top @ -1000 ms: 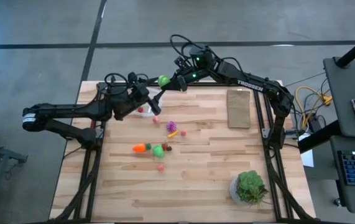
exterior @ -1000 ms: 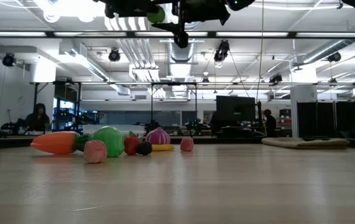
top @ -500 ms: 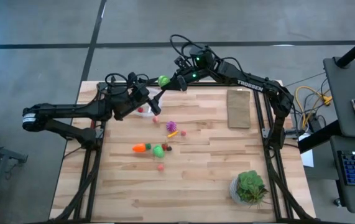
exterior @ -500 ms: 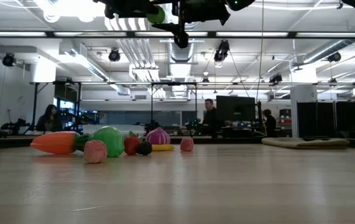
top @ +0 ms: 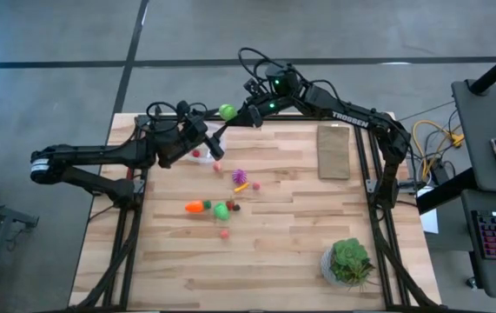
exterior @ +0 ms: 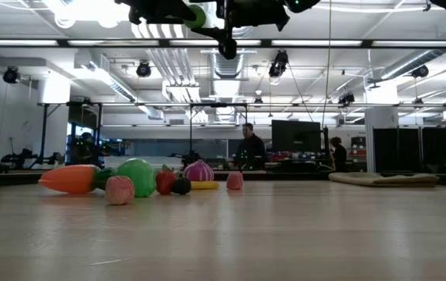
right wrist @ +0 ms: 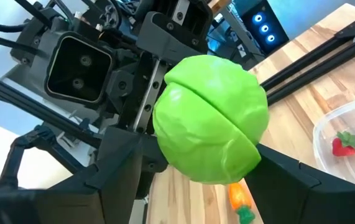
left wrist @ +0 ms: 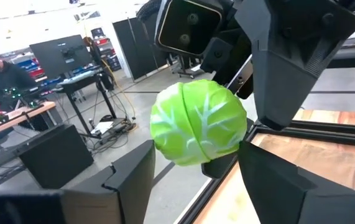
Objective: Pick and placing Produce into tupperware
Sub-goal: Put the cabbage into the transparent bin
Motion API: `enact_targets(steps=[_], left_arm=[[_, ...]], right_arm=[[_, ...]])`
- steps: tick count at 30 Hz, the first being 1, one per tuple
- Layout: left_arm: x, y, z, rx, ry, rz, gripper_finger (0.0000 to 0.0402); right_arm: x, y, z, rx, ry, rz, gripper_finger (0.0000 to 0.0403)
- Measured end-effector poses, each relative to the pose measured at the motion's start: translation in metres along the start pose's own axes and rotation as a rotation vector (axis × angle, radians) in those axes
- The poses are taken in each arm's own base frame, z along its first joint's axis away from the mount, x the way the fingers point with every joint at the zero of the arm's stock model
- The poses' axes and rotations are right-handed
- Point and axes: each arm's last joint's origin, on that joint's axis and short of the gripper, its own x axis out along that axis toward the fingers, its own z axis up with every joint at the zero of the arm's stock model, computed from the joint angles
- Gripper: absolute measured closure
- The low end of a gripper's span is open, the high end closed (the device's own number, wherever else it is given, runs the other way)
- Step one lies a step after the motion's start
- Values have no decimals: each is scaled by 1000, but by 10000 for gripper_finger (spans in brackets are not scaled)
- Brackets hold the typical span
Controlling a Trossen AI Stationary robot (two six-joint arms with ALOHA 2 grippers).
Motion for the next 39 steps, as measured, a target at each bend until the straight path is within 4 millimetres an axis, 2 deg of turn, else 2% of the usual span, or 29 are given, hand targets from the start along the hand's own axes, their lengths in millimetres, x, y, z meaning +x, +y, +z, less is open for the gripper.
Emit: enact_targets(steps=[4, 16, 20, 23, 25, 29, 31, 35, 39], left_arm=[[1, -1, 0, -2, -3, -5, 209], [4, -4, -3, 5, 7, -19, 209], [11, -10, -9, 24, 34, -25, 209], [13, -13, -15, 60, 77, -23, 209], [11, -13, -21, 85, 138, -38, 209], [4, -14, -32, 75, 241, -76, 209], [3, -15, -34, 74, 265, -102, 209], [3, -16, -35, 70, 265, -127, 209], [2, -15, -34, 48, 263, -128, 209]], right_arm=[[0, 0, 0, 2, 0, 0, 147], [0, 0, 0, 0, -1, -4, 149], [0, -1, 0, -11, 0, -10, 174], [-4, -4, -7, 16, 65, -44, 196], [-12, -7, -21, 41, 178, -136, 201], [-40, -15, -67, 6, 587, -605, 195], [-47, -20, -88, -22, 781, -786, 187], [-58, -27, -116, -13, 951, -963, 167], [-69, -45, -151, 136, 1011, -1039, 148]])
